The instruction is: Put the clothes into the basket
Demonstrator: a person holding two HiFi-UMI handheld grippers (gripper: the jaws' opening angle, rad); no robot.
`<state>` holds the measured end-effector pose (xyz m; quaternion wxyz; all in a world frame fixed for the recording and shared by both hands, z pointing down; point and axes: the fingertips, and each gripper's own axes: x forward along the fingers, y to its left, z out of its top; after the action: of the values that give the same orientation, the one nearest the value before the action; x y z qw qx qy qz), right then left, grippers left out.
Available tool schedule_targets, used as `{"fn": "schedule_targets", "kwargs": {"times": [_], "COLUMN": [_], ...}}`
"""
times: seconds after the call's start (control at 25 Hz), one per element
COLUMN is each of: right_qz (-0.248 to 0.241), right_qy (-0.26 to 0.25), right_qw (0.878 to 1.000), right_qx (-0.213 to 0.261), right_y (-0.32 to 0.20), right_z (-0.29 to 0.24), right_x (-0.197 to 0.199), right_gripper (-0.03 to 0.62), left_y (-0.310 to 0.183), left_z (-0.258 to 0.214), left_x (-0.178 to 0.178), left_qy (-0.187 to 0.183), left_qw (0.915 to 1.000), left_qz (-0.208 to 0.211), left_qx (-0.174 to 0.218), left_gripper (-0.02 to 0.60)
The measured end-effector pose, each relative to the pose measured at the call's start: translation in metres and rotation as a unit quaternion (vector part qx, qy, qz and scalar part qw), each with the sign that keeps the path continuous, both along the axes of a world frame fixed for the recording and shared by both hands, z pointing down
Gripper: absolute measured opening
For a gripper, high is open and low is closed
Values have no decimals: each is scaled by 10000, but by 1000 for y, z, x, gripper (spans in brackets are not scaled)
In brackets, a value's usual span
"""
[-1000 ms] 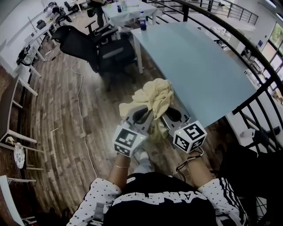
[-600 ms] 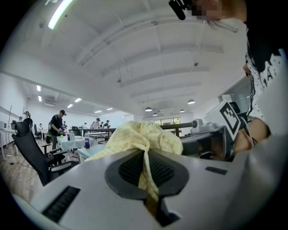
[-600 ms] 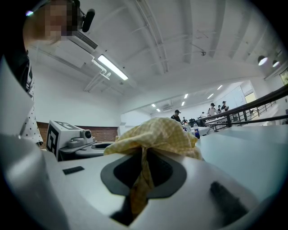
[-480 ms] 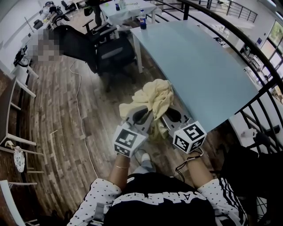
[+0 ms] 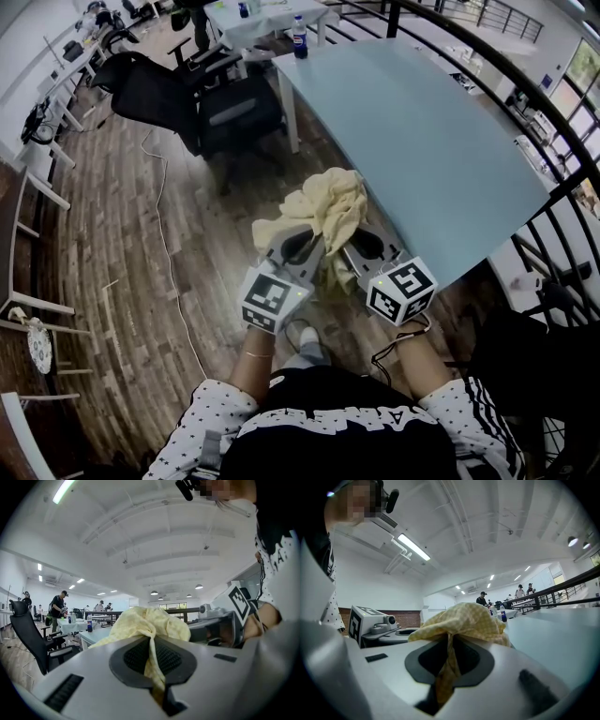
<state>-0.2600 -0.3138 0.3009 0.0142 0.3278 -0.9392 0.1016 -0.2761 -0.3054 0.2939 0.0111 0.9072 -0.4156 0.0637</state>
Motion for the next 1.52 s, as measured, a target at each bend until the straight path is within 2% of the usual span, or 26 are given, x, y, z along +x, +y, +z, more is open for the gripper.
{"fn": "schedule_targets", "kwargs": {"times": [0.96,1.24,1.52], "right_qz": [463,379,213], "right_qy": [48,154,274], "right_qw": [9987,9987,9983], "right_qx": [-209,-291,-475], "right_y": [-46,-53,-64], "right_z": [26,32,48], "right_x": [-18,-16,-6], "right_gripper": [44,44,44], "left_y": [-48,-55,-65], "left_z": [25,32,48], "left_x": [-19,-16,-5], "left_qy": [13,60,141], "left_qw": [9987,9989,9984], "left_qz": [480,425,332], "left_qx": [-167,-184,-434], "left_gripper": [23,23,23]}}
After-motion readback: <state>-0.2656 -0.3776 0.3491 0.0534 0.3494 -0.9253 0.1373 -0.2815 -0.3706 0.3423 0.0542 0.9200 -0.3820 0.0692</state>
